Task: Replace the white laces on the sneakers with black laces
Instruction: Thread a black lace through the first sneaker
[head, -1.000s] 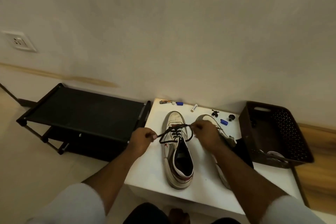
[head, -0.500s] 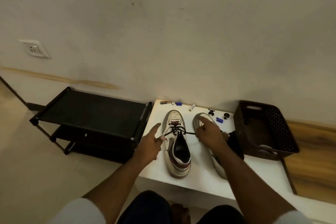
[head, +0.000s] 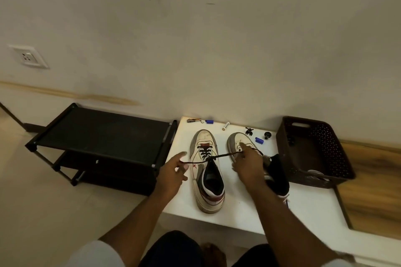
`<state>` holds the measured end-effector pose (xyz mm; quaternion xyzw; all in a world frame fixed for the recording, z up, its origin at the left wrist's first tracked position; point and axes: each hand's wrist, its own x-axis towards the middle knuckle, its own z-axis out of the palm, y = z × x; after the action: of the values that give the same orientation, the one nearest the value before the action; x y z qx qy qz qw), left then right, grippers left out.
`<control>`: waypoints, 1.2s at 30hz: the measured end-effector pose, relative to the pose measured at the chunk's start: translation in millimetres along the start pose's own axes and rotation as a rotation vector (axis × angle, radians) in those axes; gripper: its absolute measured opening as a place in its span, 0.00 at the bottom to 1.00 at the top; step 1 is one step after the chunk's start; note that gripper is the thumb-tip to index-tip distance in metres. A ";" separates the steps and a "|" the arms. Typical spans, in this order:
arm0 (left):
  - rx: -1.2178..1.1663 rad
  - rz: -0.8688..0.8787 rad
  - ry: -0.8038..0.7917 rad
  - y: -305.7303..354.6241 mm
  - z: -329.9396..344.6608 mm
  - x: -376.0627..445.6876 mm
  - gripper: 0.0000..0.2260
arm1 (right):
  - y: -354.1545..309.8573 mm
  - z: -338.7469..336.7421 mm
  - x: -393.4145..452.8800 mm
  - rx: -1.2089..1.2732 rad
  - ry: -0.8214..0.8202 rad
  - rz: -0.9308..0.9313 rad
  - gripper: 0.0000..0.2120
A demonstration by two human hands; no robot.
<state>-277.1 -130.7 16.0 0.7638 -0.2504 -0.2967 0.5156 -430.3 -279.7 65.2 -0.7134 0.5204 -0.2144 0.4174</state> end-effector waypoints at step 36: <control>-0.719 -0.475 0.493 19.1 84.3 4.1 0.07 | 6.3 62.3 -16.4 0.979 0.163 0.563 0.06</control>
<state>-335.7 -194.0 8.4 0.6212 0.1780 -0.2839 0.7084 -393.8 -242.1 27.3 -0.2519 0.5608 -0.3655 0.6989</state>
